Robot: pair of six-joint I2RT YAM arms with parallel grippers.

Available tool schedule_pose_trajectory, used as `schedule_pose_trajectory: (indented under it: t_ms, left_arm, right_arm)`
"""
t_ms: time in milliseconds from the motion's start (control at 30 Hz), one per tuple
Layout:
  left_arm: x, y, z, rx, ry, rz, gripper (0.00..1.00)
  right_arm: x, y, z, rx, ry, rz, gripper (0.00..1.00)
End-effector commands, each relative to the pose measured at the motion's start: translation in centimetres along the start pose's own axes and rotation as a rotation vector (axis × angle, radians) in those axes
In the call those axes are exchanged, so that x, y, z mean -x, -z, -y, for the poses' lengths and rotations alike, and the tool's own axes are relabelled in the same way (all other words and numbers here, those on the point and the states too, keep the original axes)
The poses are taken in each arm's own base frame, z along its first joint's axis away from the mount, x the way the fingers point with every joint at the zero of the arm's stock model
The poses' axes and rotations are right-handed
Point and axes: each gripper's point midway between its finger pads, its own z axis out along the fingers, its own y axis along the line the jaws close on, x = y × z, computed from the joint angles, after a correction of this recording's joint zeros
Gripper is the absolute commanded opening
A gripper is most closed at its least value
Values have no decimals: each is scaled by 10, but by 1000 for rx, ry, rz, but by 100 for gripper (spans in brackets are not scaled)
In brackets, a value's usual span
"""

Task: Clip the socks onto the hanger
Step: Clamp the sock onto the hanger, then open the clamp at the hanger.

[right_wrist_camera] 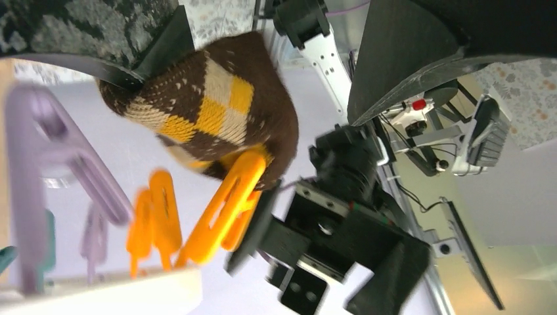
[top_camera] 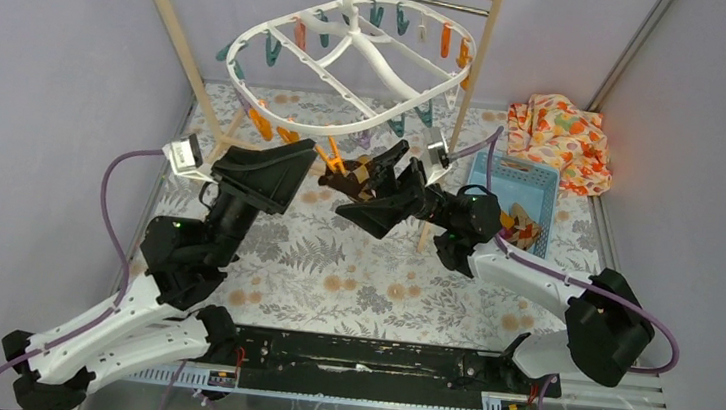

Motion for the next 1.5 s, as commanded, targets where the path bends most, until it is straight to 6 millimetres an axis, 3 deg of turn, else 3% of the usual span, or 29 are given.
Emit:
schedule_pose_trajectory:
  t_ms: [0, 200, 333, 467, 633, 967, 1133, 1267, 1467]
  left_arm:
    - [22, 15, -17, 104, -129, 55, 96]
    - [34, 32, -39, 239, -351, 9, 99]
    - [36, 43, -56, 316, -494, -45, 99]
    - [27, 47, -60, 300, -531, -94, 99]
    - [0, 36, -52, 215, -500, -187, 99]
    - [-33, 7, -43, 155, -387, -269, 99]
    - [-64, -3, -42, 109, -280, -327, 99]
    - [-73, -18, -58, 144, -317, -304, 99]
    - [-58, -46, -92, 284, -484, -186, 99]
  right_arm:
    - [-2, 17, 10, -93, 27, 14, 86]
    - [-40, 59, 35, -321, 0, -101, 87]
    - [-51, 94, 46, -497, 24, -161, 87]
    - [-54, 122, 50, -628, 56, -219, 87]
    - [-44, 146, 50, -757, 84, -226, 86]
    - [-33, 164, 53, -870, 99, -219, 85]
    - [-34, 171, 55, -896, 112, -226, 84]
    - [-37, 173, 55, -896, 112, -230, 84]
    - [-37, 175, 51, -886, 124, -233, 84]
